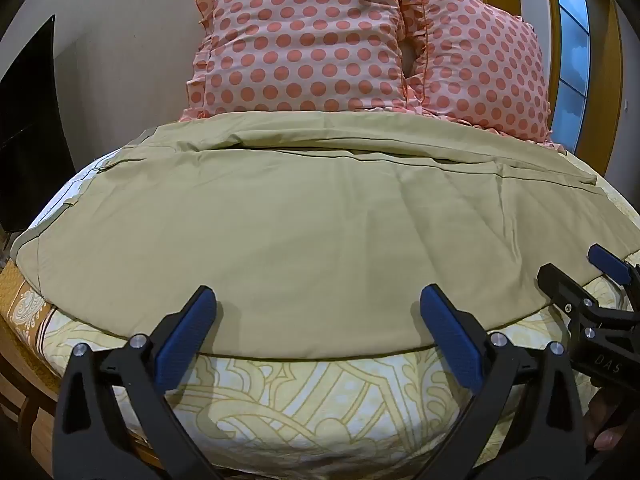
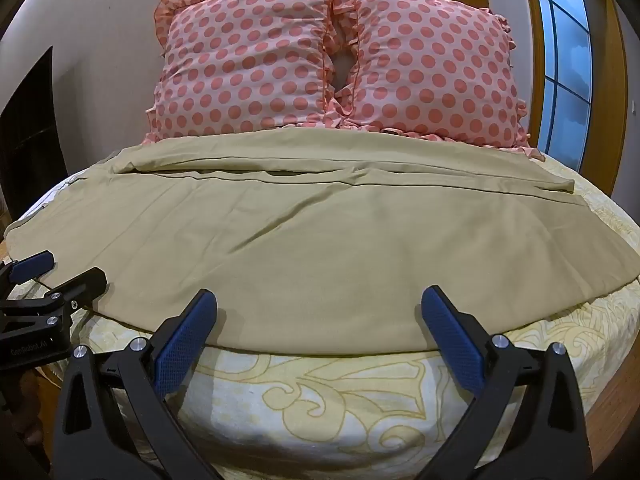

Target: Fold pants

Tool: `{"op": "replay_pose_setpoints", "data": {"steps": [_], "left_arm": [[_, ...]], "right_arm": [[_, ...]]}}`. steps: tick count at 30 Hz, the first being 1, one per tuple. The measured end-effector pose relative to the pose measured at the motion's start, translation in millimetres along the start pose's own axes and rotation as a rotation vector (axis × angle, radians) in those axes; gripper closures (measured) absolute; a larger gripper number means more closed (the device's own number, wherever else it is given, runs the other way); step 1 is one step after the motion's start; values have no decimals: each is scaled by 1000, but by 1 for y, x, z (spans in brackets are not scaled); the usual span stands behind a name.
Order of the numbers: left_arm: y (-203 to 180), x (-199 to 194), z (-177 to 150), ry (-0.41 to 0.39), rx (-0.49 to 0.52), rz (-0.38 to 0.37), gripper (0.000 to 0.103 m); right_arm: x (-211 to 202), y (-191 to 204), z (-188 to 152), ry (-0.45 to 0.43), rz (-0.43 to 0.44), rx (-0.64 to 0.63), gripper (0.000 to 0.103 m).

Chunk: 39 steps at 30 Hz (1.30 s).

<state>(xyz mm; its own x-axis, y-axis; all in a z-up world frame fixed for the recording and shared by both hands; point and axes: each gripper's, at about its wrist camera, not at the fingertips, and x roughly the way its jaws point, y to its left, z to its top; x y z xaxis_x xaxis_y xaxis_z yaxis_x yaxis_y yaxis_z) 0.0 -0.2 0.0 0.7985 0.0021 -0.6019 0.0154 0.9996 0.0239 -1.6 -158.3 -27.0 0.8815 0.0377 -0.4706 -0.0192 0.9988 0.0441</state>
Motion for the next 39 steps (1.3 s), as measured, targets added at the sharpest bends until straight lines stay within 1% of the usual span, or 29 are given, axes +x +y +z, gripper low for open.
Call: {"op": "replay_pose_setpoints", "data": {"steps": [18, 20, 39], "left_arm": [[1, 1, 7, 0, -1, 1, 2], [0, 0, 0, -3, 0, 0, 2], [0, 0, 0, -3, 0, 0, 2]], "right_arm": [[-1, 0, 0, -2, 0, -1, 1], [-1, 0, 0, -3, 0, -1, 1], [-1, -1, -1, -5, 0, -1, 1]]}}
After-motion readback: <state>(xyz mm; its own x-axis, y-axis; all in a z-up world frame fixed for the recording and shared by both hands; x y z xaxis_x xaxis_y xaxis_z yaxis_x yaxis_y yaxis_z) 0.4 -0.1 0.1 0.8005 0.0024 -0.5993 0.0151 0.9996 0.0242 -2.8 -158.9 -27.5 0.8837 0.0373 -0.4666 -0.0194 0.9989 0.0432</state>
